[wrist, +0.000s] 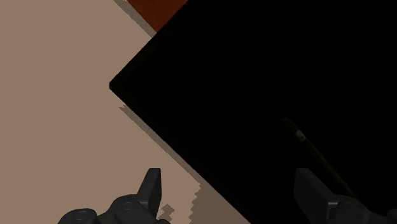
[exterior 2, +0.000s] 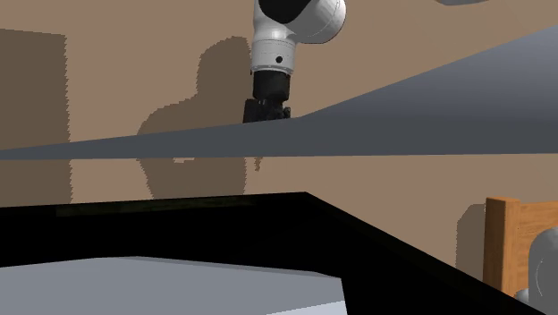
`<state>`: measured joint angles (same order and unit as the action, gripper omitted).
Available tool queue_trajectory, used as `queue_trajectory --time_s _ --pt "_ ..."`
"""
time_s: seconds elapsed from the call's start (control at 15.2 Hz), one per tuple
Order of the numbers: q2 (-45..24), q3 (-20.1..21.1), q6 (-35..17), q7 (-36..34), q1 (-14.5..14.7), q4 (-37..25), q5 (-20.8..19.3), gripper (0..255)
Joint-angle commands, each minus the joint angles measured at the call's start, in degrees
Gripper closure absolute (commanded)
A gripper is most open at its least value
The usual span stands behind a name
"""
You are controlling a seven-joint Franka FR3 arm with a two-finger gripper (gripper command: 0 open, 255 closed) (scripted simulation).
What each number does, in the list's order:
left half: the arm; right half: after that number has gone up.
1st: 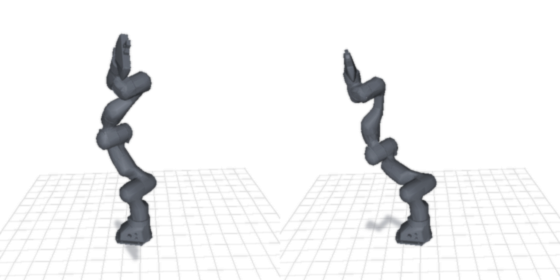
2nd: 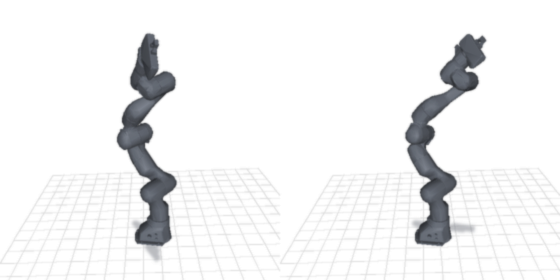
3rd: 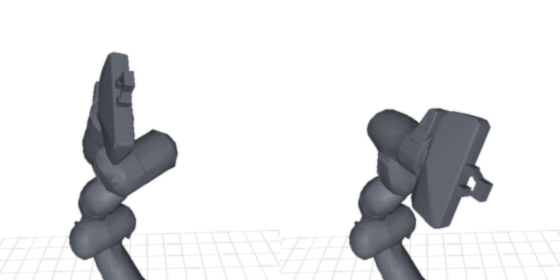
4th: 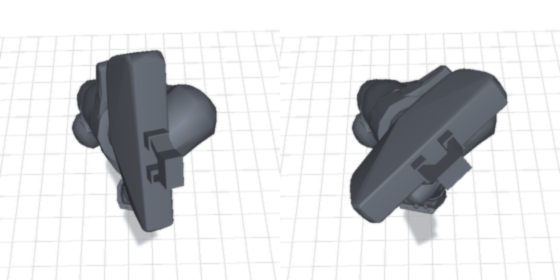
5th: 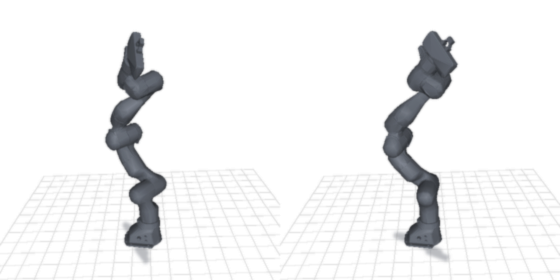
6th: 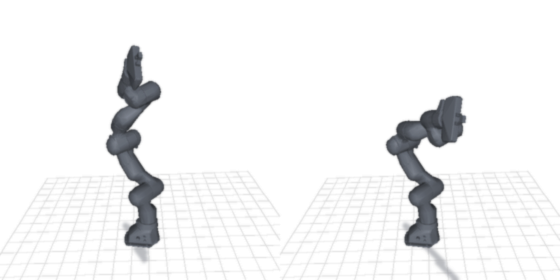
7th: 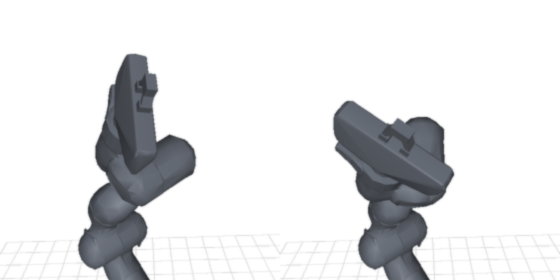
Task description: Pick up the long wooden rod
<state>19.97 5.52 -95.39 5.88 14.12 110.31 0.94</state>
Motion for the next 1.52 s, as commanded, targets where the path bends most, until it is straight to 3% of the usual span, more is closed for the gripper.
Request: queue_trajectory --time_s 0.0,0.33,0.86,1.45 --pt "-5.28 0.12 -3.57 14.39 3.43 -2.83 -0.45 0" --pt "-13.3 -0.03 -2.0 17.27 10.07 -10.15 -1.46 0" --pt "-25.23 5.1 1.61 22.26 15.12 -21.99 -3.08 0" --pt "-24.46 5.03 -4.46 22.23 14.99 -15.15 -2.95 0"
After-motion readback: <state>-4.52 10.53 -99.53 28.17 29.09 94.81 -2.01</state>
